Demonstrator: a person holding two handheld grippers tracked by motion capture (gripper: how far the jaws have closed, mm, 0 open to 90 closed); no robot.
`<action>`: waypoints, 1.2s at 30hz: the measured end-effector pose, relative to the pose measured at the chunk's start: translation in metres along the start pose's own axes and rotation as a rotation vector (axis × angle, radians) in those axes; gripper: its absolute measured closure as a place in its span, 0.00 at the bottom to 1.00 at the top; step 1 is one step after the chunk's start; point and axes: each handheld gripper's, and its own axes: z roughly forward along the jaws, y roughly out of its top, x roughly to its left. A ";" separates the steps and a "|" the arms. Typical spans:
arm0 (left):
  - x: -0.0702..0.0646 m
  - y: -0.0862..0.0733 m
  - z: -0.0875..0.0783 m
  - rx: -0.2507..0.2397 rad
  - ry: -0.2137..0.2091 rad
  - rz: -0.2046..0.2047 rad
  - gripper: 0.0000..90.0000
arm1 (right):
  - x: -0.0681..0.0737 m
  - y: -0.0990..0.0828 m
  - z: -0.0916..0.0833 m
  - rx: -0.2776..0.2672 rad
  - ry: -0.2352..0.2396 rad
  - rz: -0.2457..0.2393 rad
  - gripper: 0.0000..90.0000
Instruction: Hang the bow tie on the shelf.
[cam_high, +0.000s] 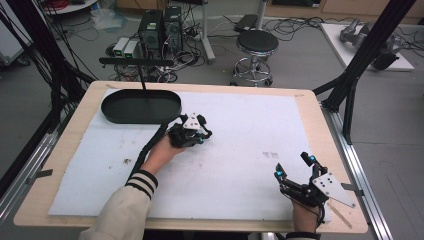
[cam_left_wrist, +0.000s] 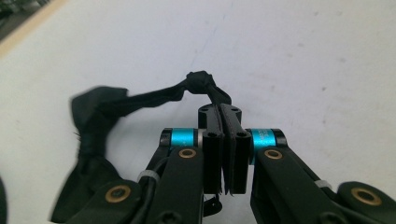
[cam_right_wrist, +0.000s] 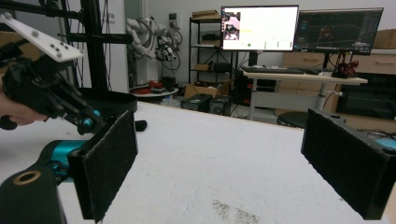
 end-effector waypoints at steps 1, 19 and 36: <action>0.001 0.001 -0.003 -0.014 0.002 0.006 0.97 | 0.000 0.000 0.000 0.003 0.000 0.002 0.11; 0.025 0.030 -0.067 -0.217 0.194 0.061 0.97 | 0.002 -0.001 0.001 0.004 0.006 -0.002 0.11; 0.069 0.031 -0.102 -0.468 0.427 -0.022 0.97 | 0.002 -0.004 0.003 0.015 0.008 0.000 0.11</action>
